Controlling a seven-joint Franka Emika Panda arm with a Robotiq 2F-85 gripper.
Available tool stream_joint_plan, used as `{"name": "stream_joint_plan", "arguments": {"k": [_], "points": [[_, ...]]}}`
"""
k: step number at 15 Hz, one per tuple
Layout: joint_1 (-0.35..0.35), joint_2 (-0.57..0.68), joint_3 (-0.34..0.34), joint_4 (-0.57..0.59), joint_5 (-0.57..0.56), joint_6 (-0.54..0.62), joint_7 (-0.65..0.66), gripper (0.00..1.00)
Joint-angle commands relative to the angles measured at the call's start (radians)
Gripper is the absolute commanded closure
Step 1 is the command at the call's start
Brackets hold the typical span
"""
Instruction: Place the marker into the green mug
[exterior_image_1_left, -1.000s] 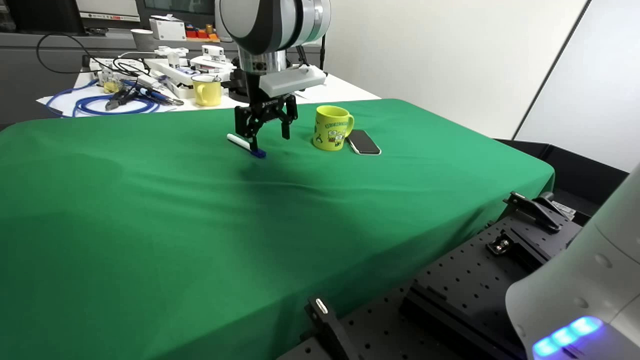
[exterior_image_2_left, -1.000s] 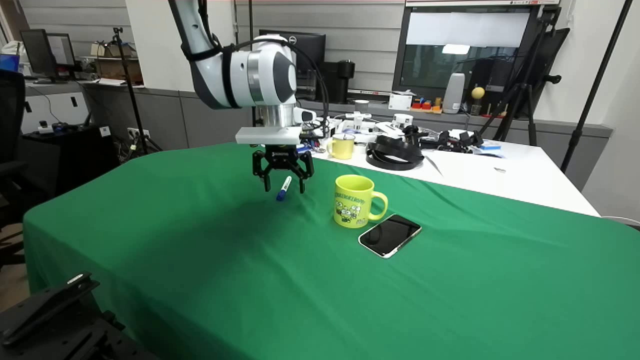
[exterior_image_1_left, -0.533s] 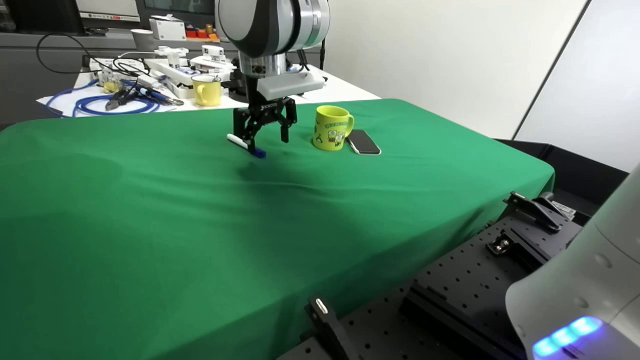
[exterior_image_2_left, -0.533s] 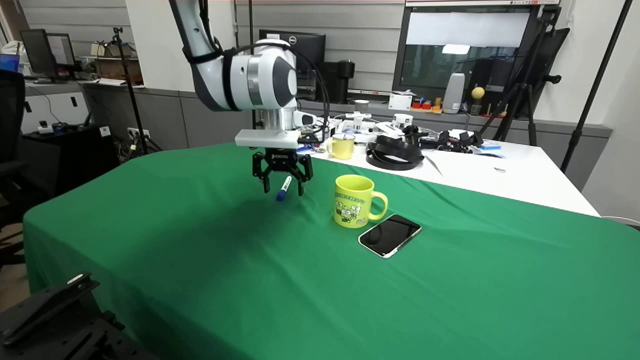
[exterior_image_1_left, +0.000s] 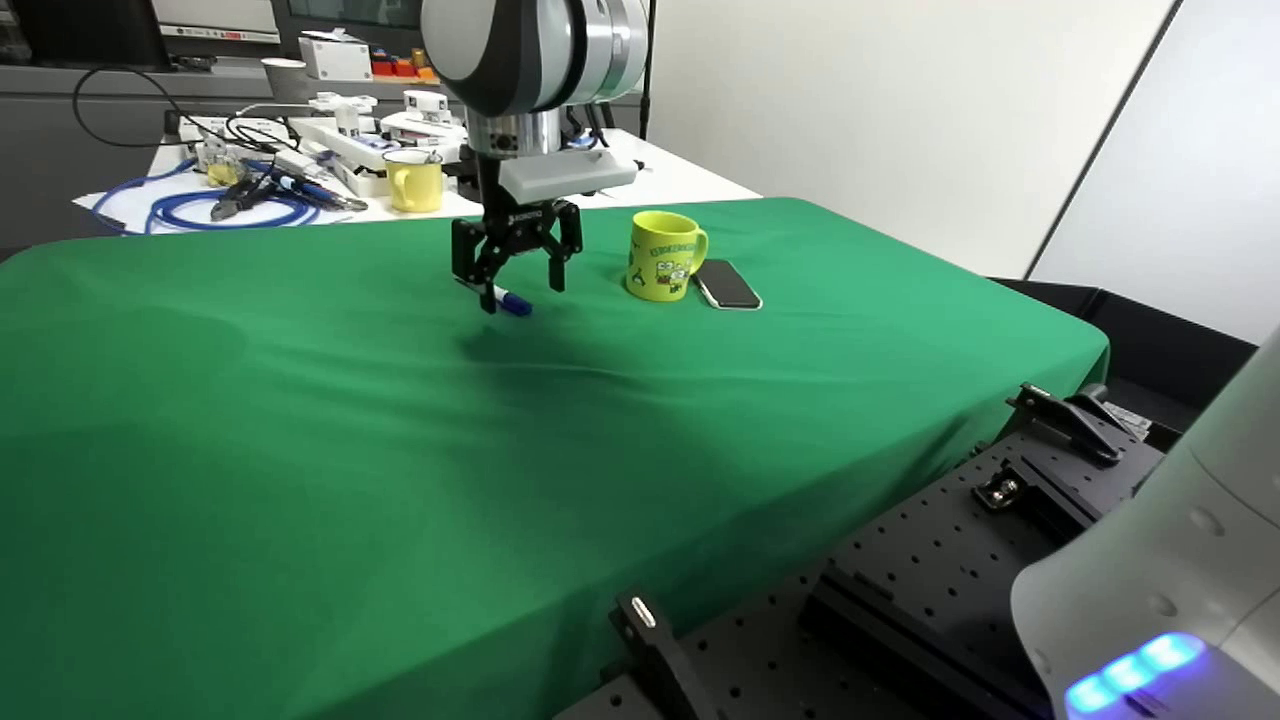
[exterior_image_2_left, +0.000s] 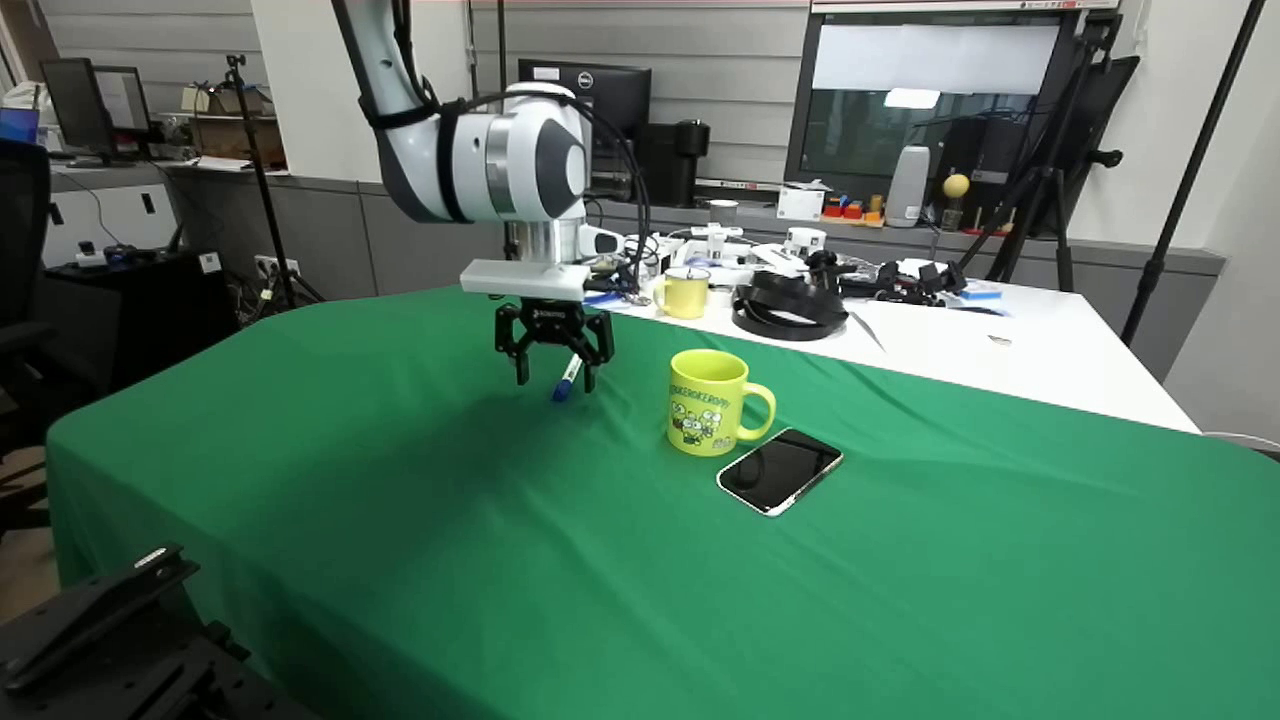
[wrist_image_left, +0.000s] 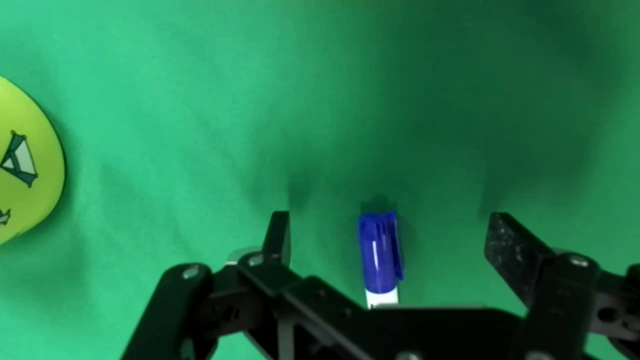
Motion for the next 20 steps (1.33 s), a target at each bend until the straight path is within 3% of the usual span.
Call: {"name": "stream_joint_plan", "arguments": {"k": [1, 2, 3, 4, 14, 15, 16, 20], "points": [[0.001, 0.027, 0.006, 0.032, 0.008, 0.003, 0.018, 0.00], [0.001, 0.030, 0.006, 0.034, 0.009, 0.003, 0.017, 0.00], [0.001, 0.033, 0.006, 0.036, 0.007, 0.003, 0.015, 0.25], [0.001, 0.035, 0.005, 0.038, 0.006, 0.002, 0.015, 0.26], [0.013, 0.044, -0.002, 0.068, -0.004, -0.002, 0.020, 0.95], [0.013, 0.043, -0.003, 0.070, -0.004, -0.008, 0.018, 1.00], [0.012, 0.041, -0.004, 0.072, -0.003, -0.017, 0.019, 0.95], [-0.005, 0.038, -0.012, 0.152, 0.019, -0.203, 0.033, 0.95]]}}
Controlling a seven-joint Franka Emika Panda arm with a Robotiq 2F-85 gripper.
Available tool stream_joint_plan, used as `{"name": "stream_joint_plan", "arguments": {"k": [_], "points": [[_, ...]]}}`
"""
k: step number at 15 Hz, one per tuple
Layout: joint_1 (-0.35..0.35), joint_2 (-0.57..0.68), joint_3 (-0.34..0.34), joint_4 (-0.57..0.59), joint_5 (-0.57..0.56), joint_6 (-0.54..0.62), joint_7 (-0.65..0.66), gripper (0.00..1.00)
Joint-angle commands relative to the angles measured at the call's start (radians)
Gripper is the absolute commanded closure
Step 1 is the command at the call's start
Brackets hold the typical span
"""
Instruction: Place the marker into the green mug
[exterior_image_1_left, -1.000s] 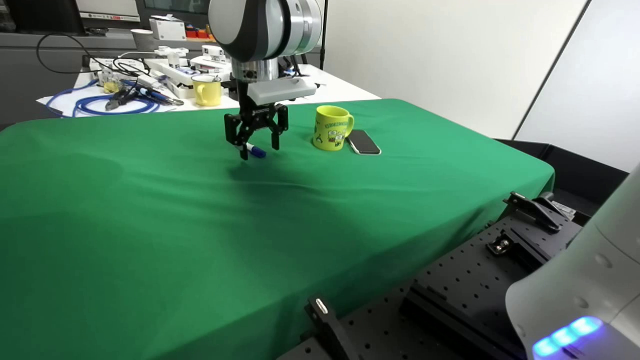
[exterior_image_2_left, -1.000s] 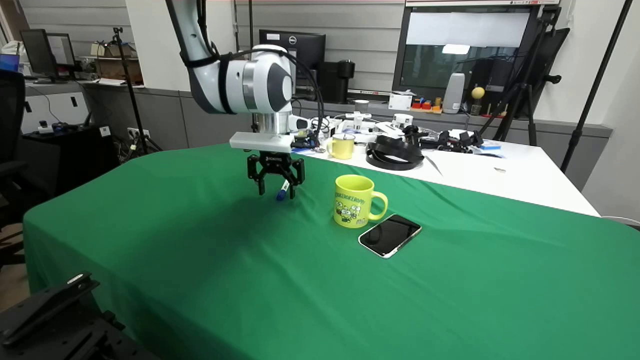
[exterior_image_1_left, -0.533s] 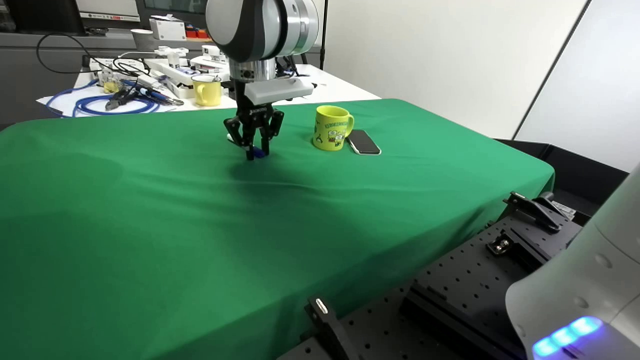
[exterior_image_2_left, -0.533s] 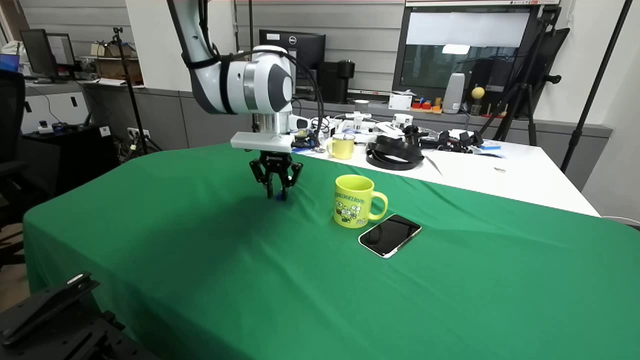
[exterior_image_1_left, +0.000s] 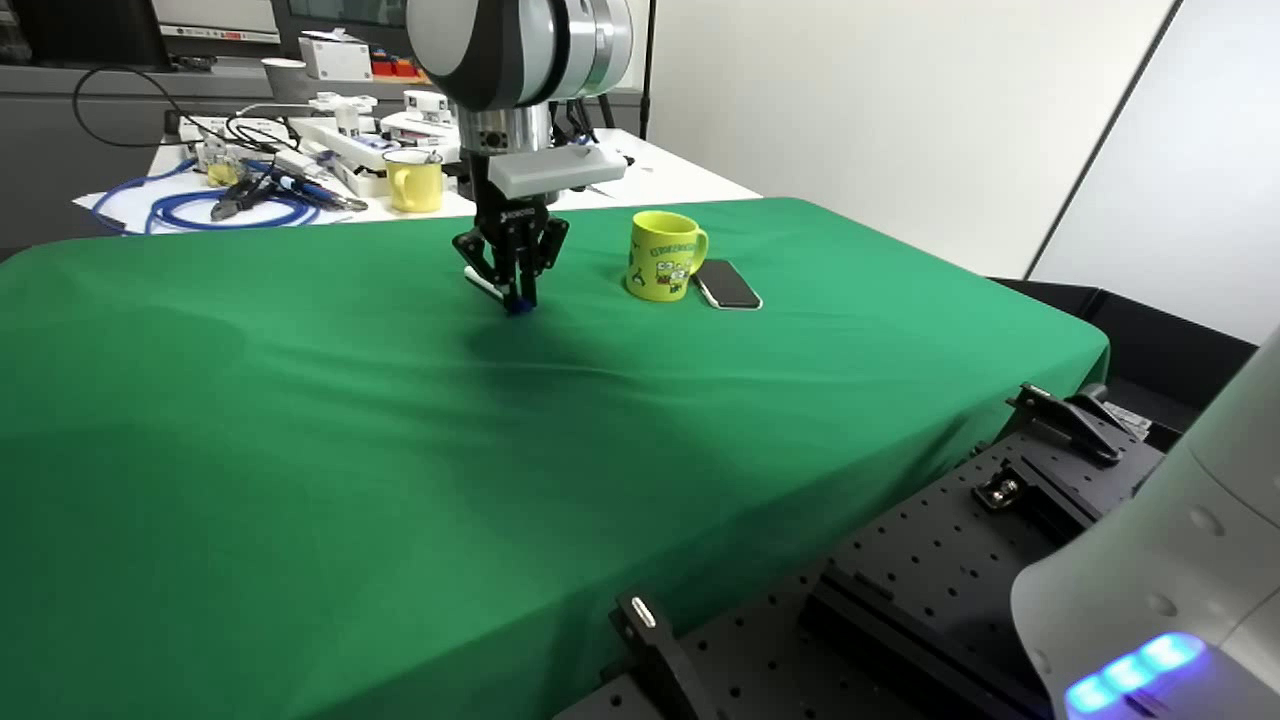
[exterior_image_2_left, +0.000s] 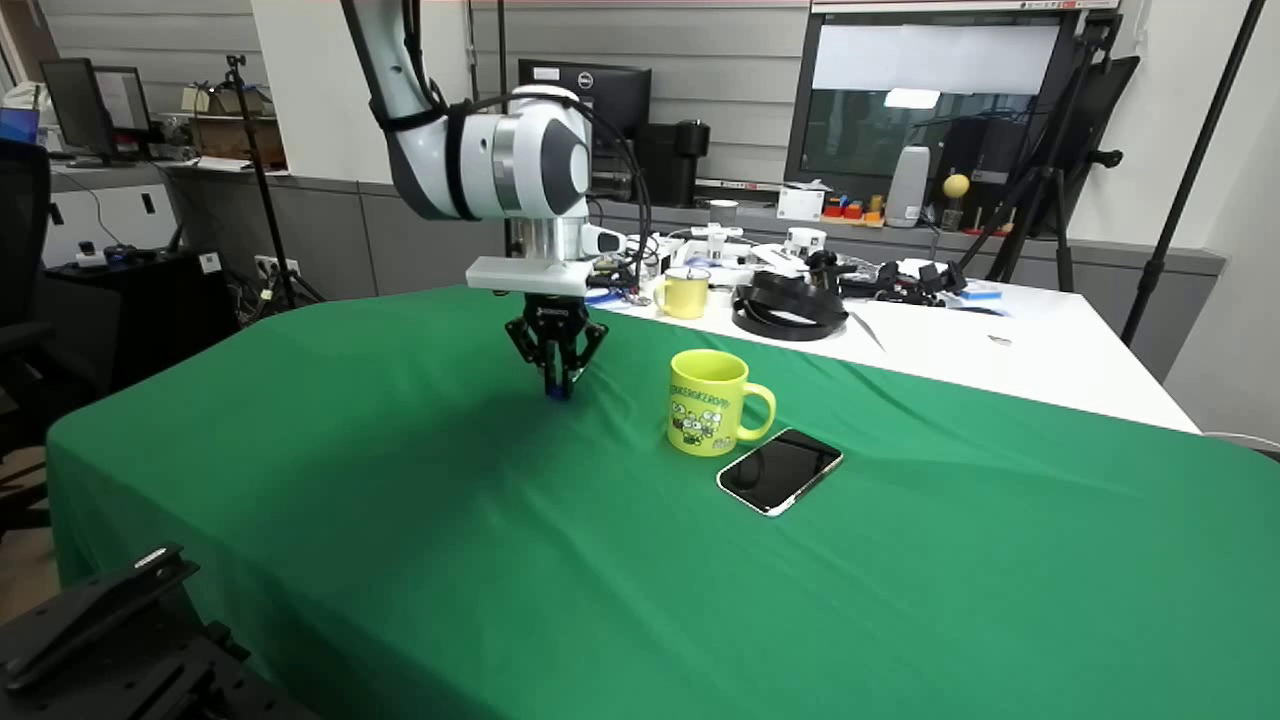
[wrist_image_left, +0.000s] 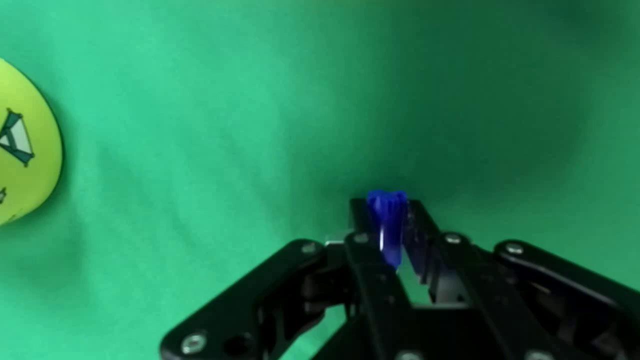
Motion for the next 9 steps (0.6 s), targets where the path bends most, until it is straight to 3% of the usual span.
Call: {"name": "stream_joint_plan", "arguments": {"k": [1, 2, 9], "points": [[-0.029, 0.004, 0.001, 0.118, 0.035, -0.216, 0.011, 0.95], [-0.061, 0.004, 0.027, 0.154, 0.072, -0.298, -0.036, 0.95], [-0.181, -0.010, 0.001, 0.427, 0.167, -0.832, -0.082, 0.95]]}}
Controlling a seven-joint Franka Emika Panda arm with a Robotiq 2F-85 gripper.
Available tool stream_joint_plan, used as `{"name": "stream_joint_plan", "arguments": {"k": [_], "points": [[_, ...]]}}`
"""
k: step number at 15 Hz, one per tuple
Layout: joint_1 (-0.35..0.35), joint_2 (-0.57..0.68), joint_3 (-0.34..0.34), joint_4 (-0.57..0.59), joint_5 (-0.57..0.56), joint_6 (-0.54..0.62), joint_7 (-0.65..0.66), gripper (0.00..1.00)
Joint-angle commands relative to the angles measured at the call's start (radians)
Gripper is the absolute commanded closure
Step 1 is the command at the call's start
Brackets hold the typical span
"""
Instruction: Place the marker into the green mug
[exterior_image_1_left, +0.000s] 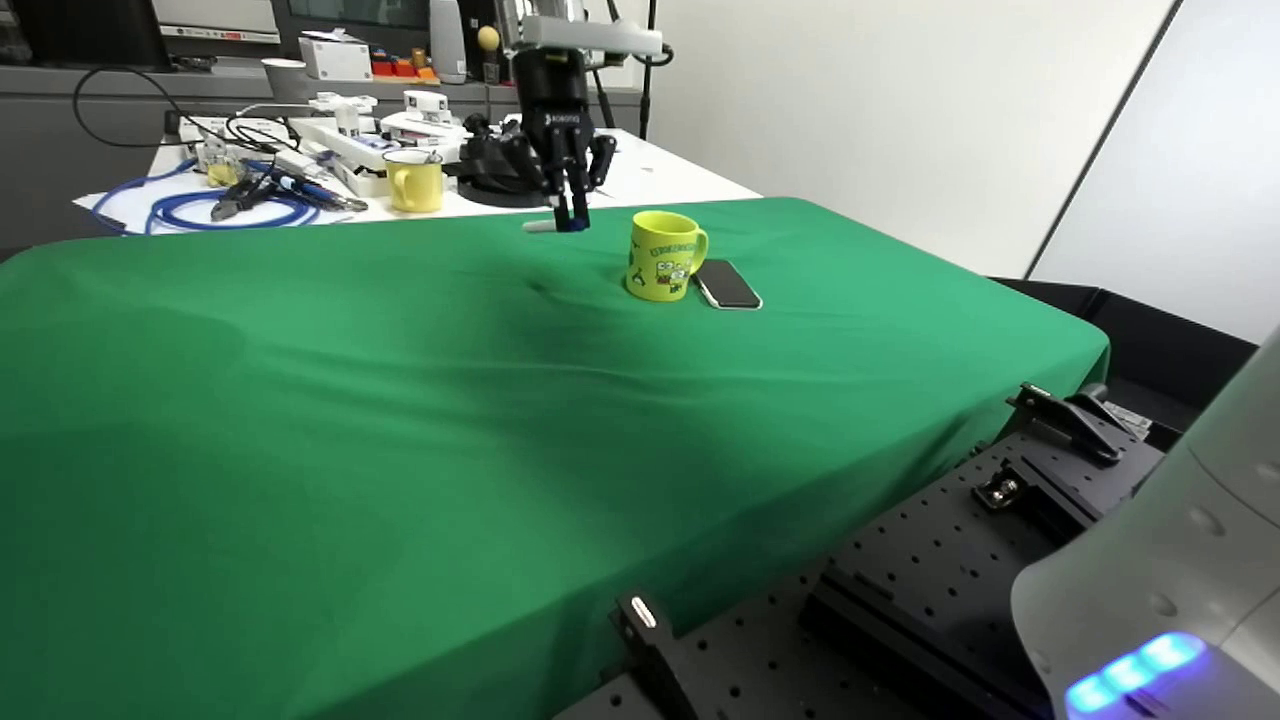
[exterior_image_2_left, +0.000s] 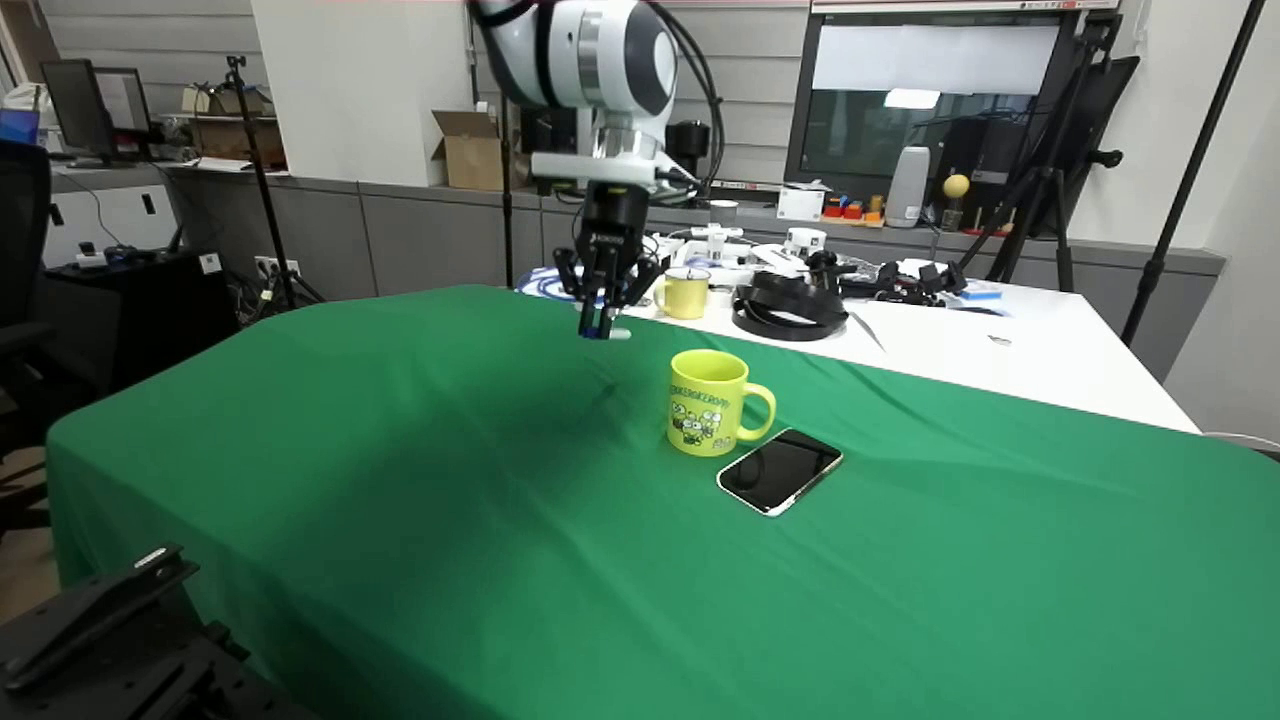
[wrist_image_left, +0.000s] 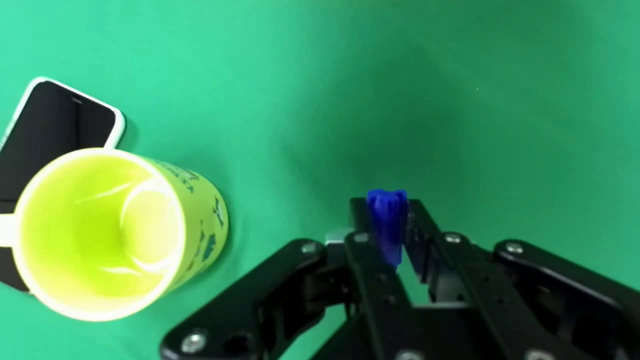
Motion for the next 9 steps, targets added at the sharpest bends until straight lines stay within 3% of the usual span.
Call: {"name": "stream_joint_plan", "arguments": {"k": [1, 6, 9], "points": [[-0.076, 0.011, -0.011, 0.163, 0.063, -0.246, -0.004, 0.95], [-0.189, 0.048, -0.052, 0.334, 0.166, -0.589, 0.024, 0.95], [-0.241, 0.075, -0.078, 0.392, 0.238, -0.707, 0.060, 0.95]]}}
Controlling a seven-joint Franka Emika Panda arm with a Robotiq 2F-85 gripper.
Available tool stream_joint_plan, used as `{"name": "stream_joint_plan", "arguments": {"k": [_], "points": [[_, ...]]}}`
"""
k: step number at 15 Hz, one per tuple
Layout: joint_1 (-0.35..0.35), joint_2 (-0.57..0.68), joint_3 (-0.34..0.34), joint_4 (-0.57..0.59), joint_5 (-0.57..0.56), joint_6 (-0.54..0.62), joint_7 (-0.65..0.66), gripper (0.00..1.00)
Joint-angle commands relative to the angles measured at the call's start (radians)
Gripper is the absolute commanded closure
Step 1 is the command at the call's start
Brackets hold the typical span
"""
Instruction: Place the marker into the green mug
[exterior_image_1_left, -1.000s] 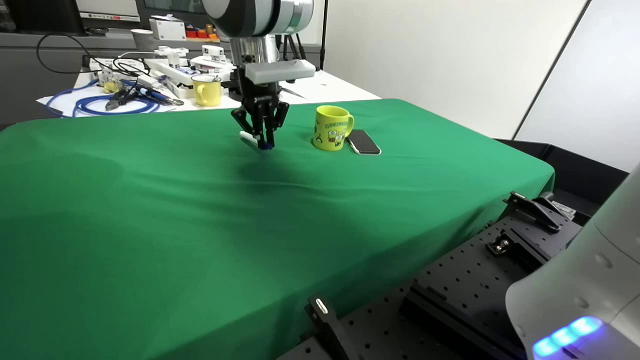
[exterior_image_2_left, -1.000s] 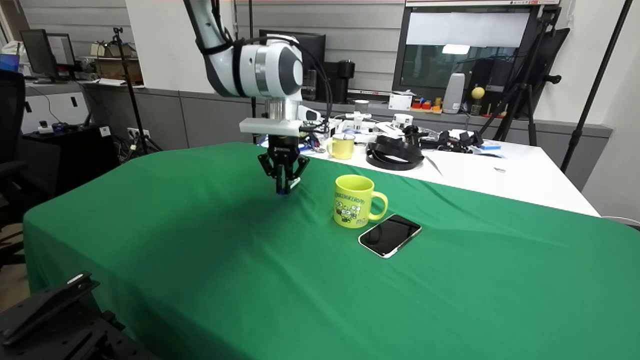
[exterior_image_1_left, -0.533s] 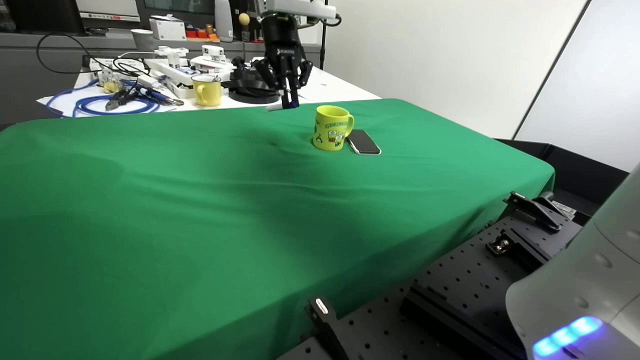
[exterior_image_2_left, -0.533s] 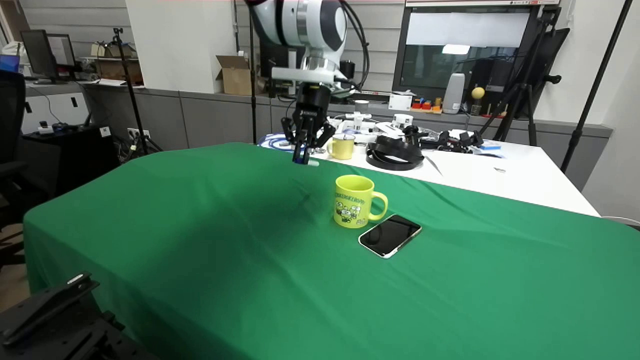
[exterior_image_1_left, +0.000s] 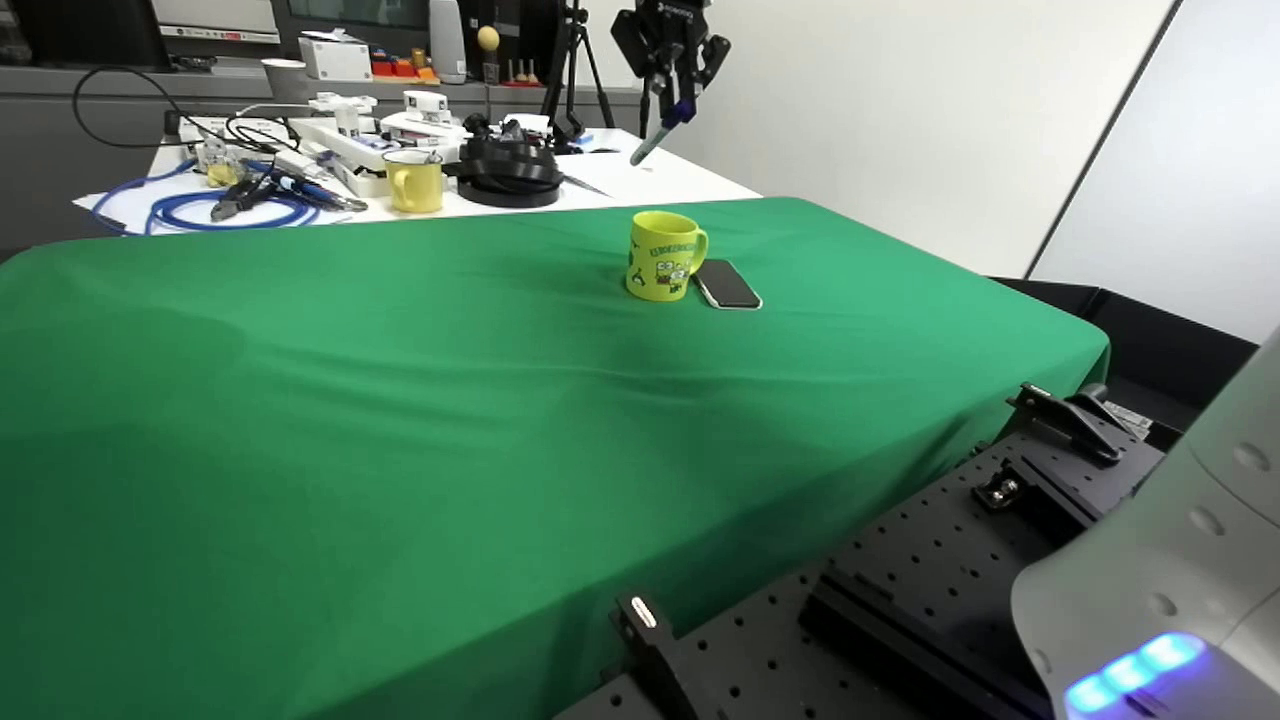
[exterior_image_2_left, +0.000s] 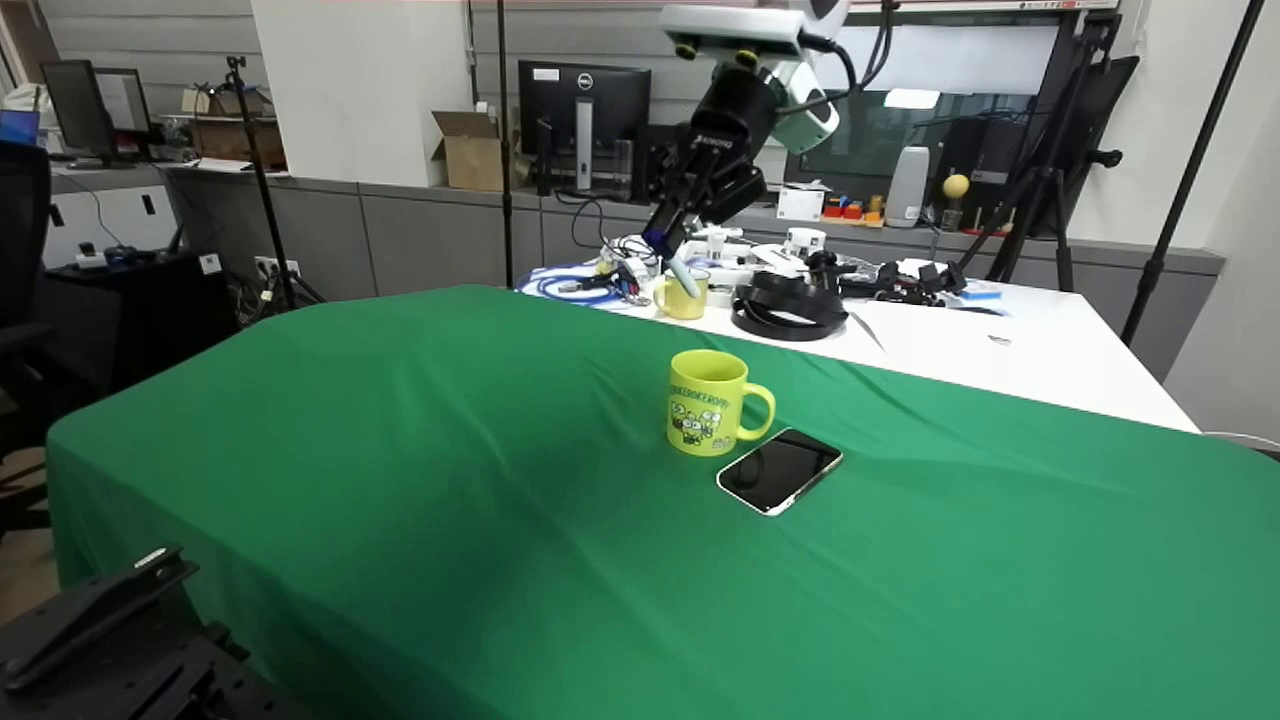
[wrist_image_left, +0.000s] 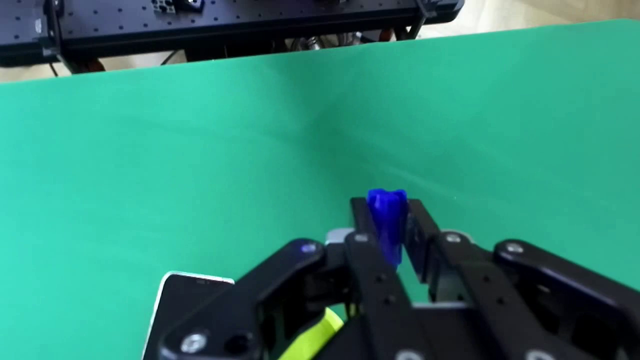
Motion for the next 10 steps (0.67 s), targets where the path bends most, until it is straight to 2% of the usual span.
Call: {"name": "stream_joint_plan", "arguments": {"k": [1, 10], "points": [[-0.053, 0.070, -0.025, 0.115, 0.087, -0.136, 0.070, 0.95], [-0.157, 0.142, -0.067, 0.140, 0.300, -0.147, 0.161, 0.95]]}}
